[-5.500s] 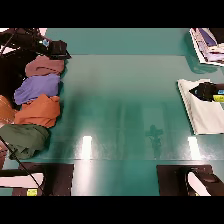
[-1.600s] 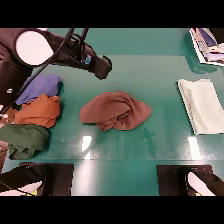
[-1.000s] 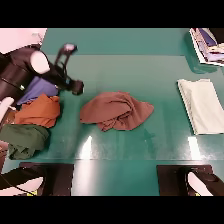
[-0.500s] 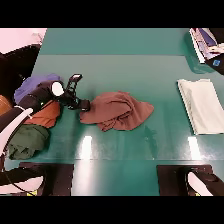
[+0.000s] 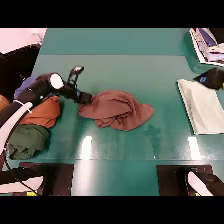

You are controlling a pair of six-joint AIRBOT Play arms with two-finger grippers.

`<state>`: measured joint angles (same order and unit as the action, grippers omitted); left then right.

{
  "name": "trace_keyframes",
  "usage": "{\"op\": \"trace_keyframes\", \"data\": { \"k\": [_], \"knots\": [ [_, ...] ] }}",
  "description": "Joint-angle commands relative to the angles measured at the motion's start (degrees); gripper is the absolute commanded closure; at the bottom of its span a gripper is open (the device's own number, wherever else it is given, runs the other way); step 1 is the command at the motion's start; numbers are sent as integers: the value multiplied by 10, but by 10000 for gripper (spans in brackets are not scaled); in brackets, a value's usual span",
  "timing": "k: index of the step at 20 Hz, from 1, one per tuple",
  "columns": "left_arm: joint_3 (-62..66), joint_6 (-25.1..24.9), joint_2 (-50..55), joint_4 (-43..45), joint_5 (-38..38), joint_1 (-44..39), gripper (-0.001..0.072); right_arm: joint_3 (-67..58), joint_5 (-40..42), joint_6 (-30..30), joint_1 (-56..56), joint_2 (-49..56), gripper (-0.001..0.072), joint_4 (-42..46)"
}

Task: Fold the shirts.

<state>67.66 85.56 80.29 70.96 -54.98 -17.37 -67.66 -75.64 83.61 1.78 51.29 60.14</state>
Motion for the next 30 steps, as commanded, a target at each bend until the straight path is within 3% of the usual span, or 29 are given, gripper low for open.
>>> {"op": "trace_keyframes", "data": {
  "k": [1, 2, 6, 10, 13, 15, 18, 21, 26, 30],
  "knots": [
    [78, -5, 0, 8, -13, 0, 675, 109, -8, 0, 17, 15, 425, -3],
    [89, -5, 0, 8, -7, 0, 675, 144, -12, 0, 15, 34, 227, -7],
    [94, -5, 1, 8, 3, 0, 674, 240, 61, -27, -64, 136, 204, -71],
    [94, -5, 1, 8, 3, 0, 675, 223, 183, -30, -169, 241, 212, -91],
    [95, -5, 0, 9, -2, 0, 675, 171, 213, -31, -203, 303, 408, -90],
    [96, -5, -8, 11, -9, 0, 684, 137, 203, -31, -204, 327, 699, -89],
    [124, -4, -60, 61, -18, 0, 684, 73, 161, -33, -184, 288, 694, -53],
    [202, -3, -148, 115, -32, 0, 684, -27, 104, -33, -143, 177, 694, -14],
    [342, -5, -276, 113, -43, 0, 684, -203, 49, -33, -67, 20, 695, -16],
    [351, -5, -292, 109, -101, -2, 684, -275, 48, -24, -55, -3, 695, -16]
  ]
}}
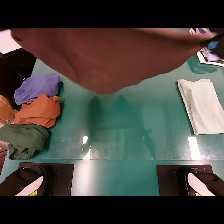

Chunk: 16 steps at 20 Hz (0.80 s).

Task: Fold the shirts.

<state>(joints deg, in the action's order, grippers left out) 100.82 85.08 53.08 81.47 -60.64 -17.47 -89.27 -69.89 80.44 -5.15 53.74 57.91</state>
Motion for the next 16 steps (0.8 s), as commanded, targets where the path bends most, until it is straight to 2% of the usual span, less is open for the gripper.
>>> {"op": "trace_keyframes", "data": {
  "k": [1, 4, 6, 10, 15, 16],
  "knots": [
    [13, 1, -12, 1, -76, 0, 684, -69, -20, 12, 14, -20, 695, 6],
    [-65, 2, 17, -37, -139, 0, 685, -65, -65, 31, 3, 23, 695, 7],
    [-167, 0, 19, -68, -127, 0, 685, -15, -83, 32, -22, 49, 695, 24],
    [-388, 0, 19, -99, -90, 0, 684, 104, -84, 68, -70, 65, 695, 124],
    [-541, -31, 19, -188, -47, 0, 672, 201, -47, 72, -71, 31, 695, 127],
    [-541, -35, 19, -195, -41, 0, 460, 208, -45, 72, -71, 25, 695, 126]
  ]
}}
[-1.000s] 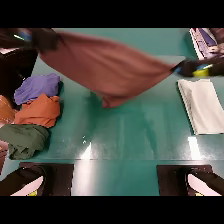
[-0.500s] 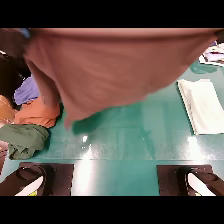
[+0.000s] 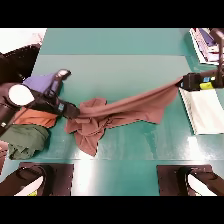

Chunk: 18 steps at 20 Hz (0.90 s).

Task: Fold the shirts.

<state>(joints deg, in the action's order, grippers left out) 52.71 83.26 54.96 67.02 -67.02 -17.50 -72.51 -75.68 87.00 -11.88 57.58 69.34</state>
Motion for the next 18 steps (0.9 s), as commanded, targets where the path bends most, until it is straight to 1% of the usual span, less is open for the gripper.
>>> {"op": "trace_keyframes", "data": {
  "k": [1, 3, 5, 7, 9, 11, 13, 16, 18],
  "knots": [
    [-54, -19, 0, -55, 32, 0, 308, 48, 15, 6, -4, -19, 695, 12],
    [-23, -32, 0, -53, 33, 2, 309, 58, 19, 6, -2, -29, 695, 12],
    [31, -42, 0, -43, 16, 20, 309, 58, 18, 6, -2, -34, 695, 12],
    [80, -42, 0, -22, 15, 55, 309, 57, 17, 6, -2, -35, 695, 12],
    [91, -42, 0, -10, 14, 101, 309, 57, 18, 6, -2, -35, 695, 12],
    [66, -42, 0, -10, 3, 139, 308, 57, 21, 6, -2, -35, 695, 12],
    [19, -43, 0, -10, 4, 160, 308, 57, 26, 6, -2, -35, 695, 12],
    [-69, -58, 0, -14, 20, 162, 307, 57, 30, 6, -2, -32, 695, 12],
    [-120, -60, 0, -15, 52, 162, 305, 57, 30, 6, -2, -23, 695, 12]
  ]
}}
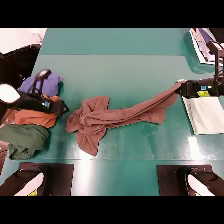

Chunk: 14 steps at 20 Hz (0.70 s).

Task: Fold the shirts.

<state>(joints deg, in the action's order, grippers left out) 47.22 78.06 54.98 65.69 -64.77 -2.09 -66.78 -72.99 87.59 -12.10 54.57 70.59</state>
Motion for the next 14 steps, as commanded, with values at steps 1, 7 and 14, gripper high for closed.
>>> {"op": "trace_keyframes", "data": {
  "k": [1, 7, 14],
  "knots": [
    [-83, -12, 0, -1, 48, 8, 183, 0, 3, 0, 0, 12, 695, -1],
    [-119, -12, 8, -9, 137, 8, 167, 0, 7, 0, 0, 28, 695, -5],
    [-108, -48, 63, -77, 179, 8, 488, 0, 8, 0, 0, 28, 695, -5]
  ]
}}
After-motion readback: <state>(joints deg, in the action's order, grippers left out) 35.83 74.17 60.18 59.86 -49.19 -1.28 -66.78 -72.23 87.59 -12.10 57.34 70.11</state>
